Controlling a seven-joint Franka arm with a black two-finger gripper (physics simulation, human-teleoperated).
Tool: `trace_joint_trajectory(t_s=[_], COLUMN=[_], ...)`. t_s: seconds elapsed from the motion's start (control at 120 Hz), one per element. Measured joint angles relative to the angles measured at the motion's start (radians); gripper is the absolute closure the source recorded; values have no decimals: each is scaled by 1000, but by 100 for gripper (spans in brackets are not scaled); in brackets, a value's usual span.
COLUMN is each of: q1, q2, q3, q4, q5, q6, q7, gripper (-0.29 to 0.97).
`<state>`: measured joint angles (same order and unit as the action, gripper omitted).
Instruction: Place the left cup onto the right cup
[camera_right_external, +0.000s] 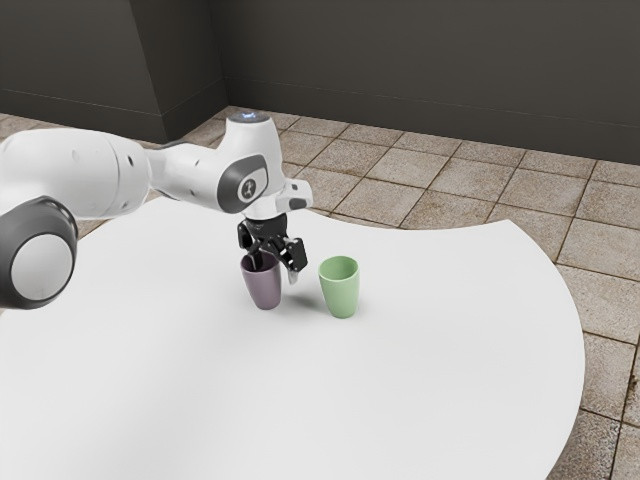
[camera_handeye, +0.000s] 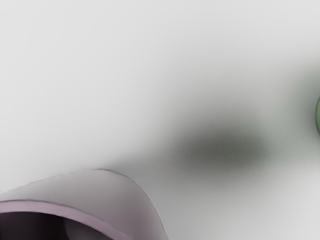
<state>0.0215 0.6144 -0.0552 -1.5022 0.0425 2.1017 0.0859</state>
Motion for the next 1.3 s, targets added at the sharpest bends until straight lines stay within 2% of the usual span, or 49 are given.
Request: trace_joint_trajectory(t_s=[0.5,1.3], q1=[-3,-3], q2=[4,-6], q3=[0,6], q4=[-16,-38], q5=[-20,-36], q6=[22,36], q7=[0,-2], gripper=[13,52])
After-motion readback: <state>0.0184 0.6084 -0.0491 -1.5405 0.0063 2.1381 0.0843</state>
